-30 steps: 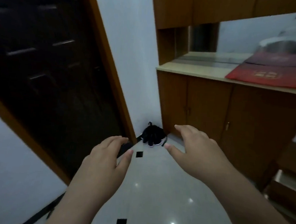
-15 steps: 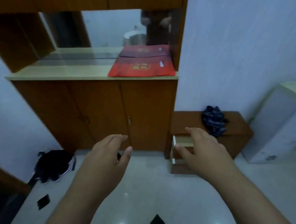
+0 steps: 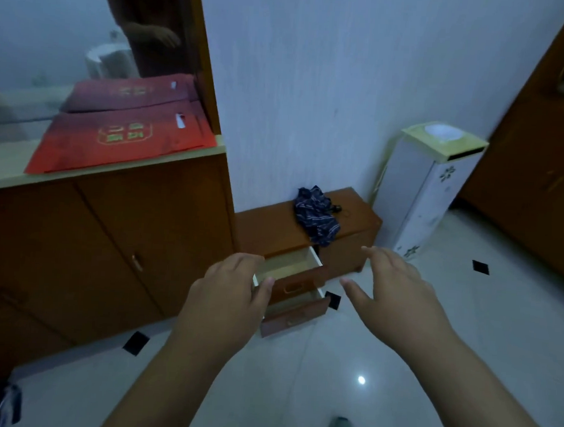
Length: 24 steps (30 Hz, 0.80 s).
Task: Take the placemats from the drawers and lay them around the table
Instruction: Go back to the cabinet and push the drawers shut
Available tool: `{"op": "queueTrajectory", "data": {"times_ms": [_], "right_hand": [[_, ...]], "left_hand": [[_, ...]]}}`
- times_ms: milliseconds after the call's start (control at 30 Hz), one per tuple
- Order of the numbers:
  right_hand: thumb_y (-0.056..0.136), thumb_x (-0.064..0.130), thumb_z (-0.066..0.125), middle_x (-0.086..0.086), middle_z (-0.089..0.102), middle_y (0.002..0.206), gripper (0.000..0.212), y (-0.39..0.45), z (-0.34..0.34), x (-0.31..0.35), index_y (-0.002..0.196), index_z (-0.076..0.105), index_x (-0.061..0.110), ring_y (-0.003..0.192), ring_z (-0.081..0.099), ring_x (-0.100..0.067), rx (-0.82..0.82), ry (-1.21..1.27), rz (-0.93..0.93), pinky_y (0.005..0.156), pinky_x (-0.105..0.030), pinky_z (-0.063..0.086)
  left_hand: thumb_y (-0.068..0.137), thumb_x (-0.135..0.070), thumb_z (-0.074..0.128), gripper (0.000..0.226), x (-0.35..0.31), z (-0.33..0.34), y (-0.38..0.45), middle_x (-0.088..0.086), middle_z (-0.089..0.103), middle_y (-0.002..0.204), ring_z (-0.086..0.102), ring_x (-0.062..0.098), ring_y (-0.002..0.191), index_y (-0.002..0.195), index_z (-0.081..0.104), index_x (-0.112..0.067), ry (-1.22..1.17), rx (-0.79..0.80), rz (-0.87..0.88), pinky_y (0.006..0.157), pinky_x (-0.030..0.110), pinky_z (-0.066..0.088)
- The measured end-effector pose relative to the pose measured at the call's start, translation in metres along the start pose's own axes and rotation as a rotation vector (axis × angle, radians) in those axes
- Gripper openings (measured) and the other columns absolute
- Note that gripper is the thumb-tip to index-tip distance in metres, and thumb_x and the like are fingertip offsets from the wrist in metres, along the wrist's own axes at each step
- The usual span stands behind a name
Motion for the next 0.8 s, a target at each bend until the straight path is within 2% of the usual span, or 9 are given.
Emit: {"op": "queueTrajectory", "data": {"times_ms": [200, 367, 567, 733, 800], "right_hand": [[0.093, 0.062, 0.048, 0.007, 0.04, 0.152, 0.064, 0.097, 0.03, -0.047, 0.146, 0.038, 0.027, 0.134, 0.044, -0.022, 0.054, 0.035, -0.074, 0.1, -0.044, 0.043], [0.092, 0.057, 0.052, 0.004, 0.041, 0.152, 0.062, 0.178, 0.077, -0.073, 0.144, 0.041, 0.025, 0.132, 0.047, -0.026, 0.119, 0.026, -0.131, 0.1, -0.046, 0.046], [0.092, 0.054, 0.054, 0.004, 0.039, 0.153, 0.06, 0.255, 0.163, -0.088, 0.144, 0.042, 0.026, 0.135, 0.042, -0.023, 0.195, 0.051, -0.184, 0.103, -0.046, 0.046], [0.092, 0.043, 0.059, -0.002, 0.043, 0.151, 0.056, 0.309, 0.239, -0.102, 0.141, 0.046, 0.019, 0.133, 0.046, -0.027, 0.192, 0.019, -0.168, 0.099, -0.047, 0.048], [0.092, 0.041, 0.06, -0.003, 0.045, 0.15, 0.056, 0.327, 0.271, -0.106, 0.14, 0.047, 0.017, 0.131, 0.048, -0.027, 0.179, -0.037, -0.177, 0.096, -0.046, 0.047]], "left_hand": [[0.103, -0.053, 0.038, 0.047, -0.027, 0.046, 0.075, -0.014, 0.047, 0.147, 0.044, 0.01, 0.133, 0.145, 0.045, -0.034, -0.014, 0.008, -0.075, 0.105, 0.035, 0.041], [0.103, -0.05, 0.042, 0.045, -0.024, 0.099, 0.137, -0.012, 0.051, 0.144, 0.047, 0.013, 0.131, 0.143, 0.049, -0.031, -0.066, -0.007, -0.199, 0.103, 0.037, 0.045], [0.102, -0.045, 0.048, 0.045, 0.015, 0.169, 0.209, -0.004, 0.057, 0.138, 0.052, 0.019, 0.124, 0.141, 0.054, -0.023, -0.116, 0.007, -0.301, 0.099, 0.039, 0.048], [0.102, -0.041, 0.05, 0.037, 0.057, 0.239, 0.264, -0.006, 0.057, 0.134, 0.053, 0.015, 0.121, 0.137, 0.057, -0.028, -0.257, 0.037, -0.367, 0.1, 0.041, 0.049], [0.102, -0.042, 0.049, 0.036, 0.076, 0.27, 0.281, -0.008, 0.058, 0.131, 0.055, 0.016, 0.118, 0.135, 0.056, -0.029, -0.22, 0.054, -0.382, 0.096, 0.042, 0.051]]}}
Point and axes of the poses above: each hand's wrist, its own y-axis towards the middle knuckle, its own z-axis out of the palm, x = y × z, the point moved 3 cm from there along y, towards the middle knuckle
